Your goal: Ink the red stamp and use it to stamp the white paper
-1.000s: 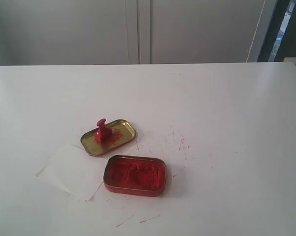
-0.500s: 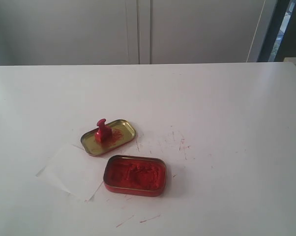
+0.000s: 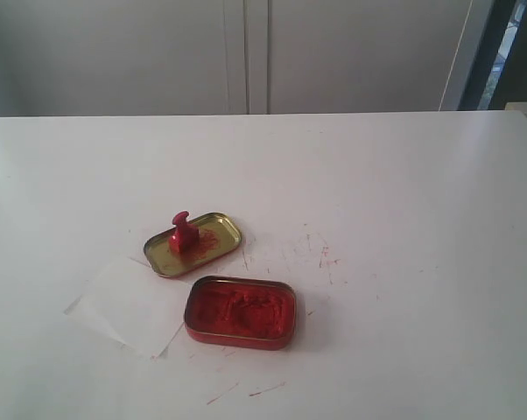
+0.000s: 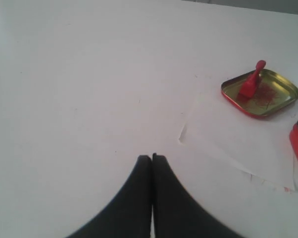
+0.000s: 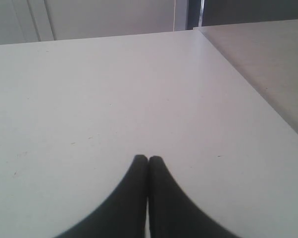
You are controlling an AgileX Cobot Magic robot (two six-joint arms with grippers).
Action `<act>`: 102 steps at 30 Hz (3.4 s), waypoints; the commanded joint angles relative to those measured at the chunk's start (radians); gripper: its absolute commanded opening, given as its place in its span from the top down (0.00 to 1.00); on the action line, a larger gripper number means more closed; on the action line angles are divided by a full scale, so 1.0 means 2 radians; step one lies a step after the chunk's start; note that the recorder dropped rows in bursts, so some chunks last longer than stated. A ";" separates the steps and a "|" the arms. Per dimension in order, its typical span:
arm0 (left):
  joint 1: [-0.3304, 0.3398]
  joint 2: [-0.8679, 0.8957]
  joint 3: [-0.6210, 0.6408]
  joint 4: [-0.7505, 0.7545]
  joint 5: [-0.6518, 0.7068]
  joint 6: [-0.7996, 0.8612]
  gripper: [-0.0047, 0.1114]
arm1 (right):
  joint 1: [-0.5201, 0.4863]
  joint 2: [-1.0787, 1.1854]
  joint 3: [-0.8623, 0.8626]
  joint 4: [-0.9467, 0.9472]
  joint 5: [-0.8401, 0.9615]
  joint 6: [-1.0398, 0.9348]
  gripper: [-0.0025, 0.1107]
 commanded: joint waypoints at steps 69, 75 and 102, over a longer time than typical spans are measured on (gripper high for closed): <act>-0.144 0.770 -0.556 0.034 0.206 0.109 0.96 | 0.002 -0.002 0.003 -0.001 -0.007 0.000 0.98; -0.173 0.823 -0.626 0.044 0.250 0.109 0.96 | 0.002 -0.002 0.003 -0.001 -0.007 0.000 0.98; -0.209 0.999 -0.849 0.047 0.344 0.108 0.96 | 0.002 -0.002 0.003 -0.001 -0.007 0.000 0.98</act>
